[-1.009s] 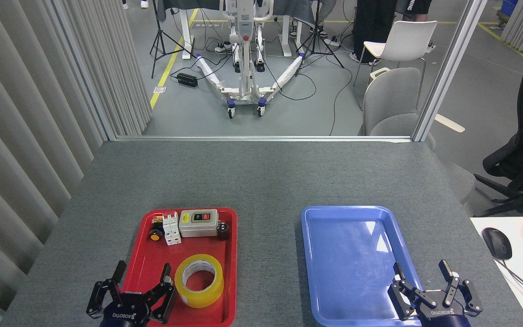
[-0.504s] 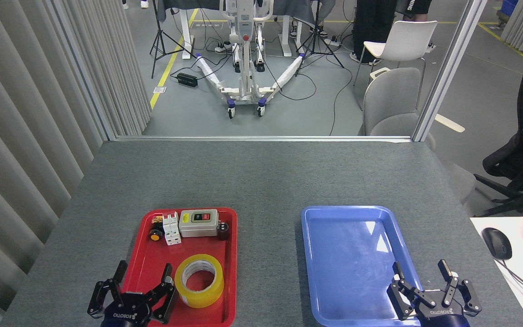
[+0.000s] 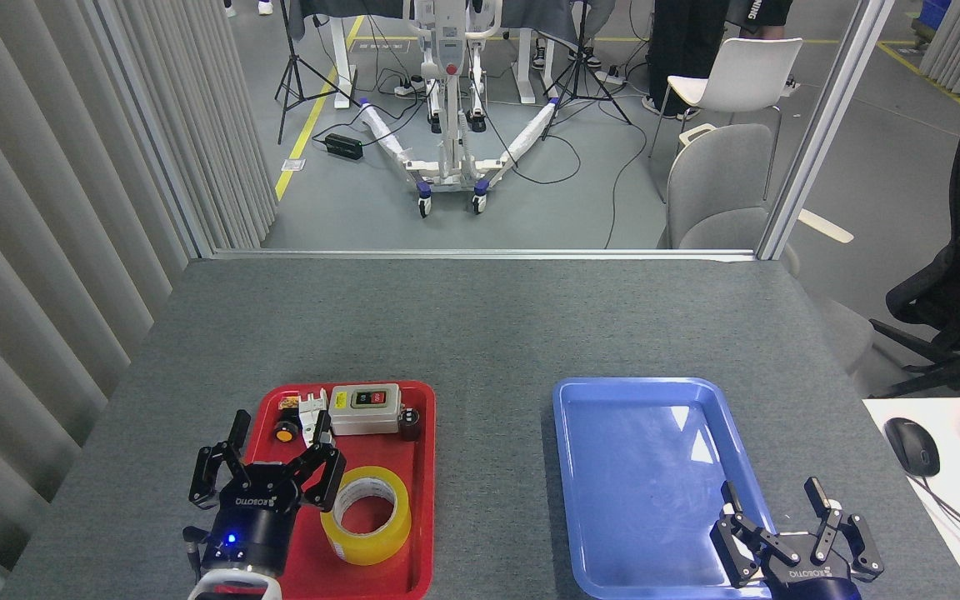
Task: Place and move tape with both arms
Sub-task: 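Reach the left gripper to the yellow tape roll and grasp its rim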
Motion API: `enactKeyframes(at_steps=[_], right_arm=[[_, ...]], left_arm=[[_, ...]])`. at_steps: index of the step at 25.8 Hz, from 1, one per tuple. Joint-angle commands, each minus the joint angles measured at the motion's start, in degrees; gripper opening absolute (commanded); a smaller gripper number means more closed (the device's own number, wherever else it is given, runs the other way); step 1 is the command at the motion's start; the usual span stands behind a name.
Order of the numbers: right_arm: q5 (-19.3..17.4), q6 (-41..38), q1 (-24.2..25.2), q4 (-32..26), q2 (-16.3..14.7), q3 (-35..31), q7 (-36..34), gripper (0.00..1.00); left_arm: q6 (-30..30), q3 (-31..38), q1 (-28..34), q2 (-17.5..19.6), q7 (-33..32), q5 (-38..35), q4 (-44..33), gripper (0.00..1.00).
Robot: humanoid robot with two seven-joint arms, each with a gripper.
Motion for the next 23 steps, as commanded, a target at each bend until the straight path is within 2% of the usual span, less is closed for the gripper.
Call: enactKeyframes(at_steps=[1,3,4,6,10,13,16,19,23], right_arm=[[0.1,0.0,0.0,0.0,0.1,0.0,0.1,1.00],[0.1,0.0,0.0,0.0,0.2,0.1,0.1,1.00],[0.1,0.0,0.0,0.0,0.2,0.1,0.1,1.00],[0.2,0.0,0.0,0.0,0.2,0.1,0.1,1.00],[0.2,0.0,-0.1,0.0,0.1,0.2,0.1,1.00],[0.3,0.0,-0.1,0.1,0.1,0.2,0.1,1.00],[0.3,0.0,-0.1,0.0,0.1,0.2,0.1,1.00],[0.3,0.0,-0.2,0.1,0.1,0.2,0.1,1.00],[0.3,0.0,-0.2,0.1,0.2,0.3,0.1,1.00]], left_arm=[[0.2,-0.1,-4.0,0.0,-0.5,0.1,4.5,1.00],[0.0,-0.1,-4.0,-0.1,-3.9,0.8,3.9,1.00],[-0.2,-0.1,-3.7,-0.1,-8.3,0.8,2.6,1.00],[-0.1,-0.1,-3.5,0.0,-19.3,0.8,0.0,1.00],[0.4,-0.1,-3.6,0.1,-45.9,0.7,-4.0,1.00],[0.4,0.0,-3.8,0.0,-58.7,0.8,-4.7,1.00],[0.4,0.1,-5.0,-0.1,-65.9,1.1,-4.4,1.00],[0.5,0.0,-9.1,0.1,-73.0,1.9,-3.4,1.00],[0.5,0.0,-10.1,0.4,-74.2,2.1,-1.2,1.00]])
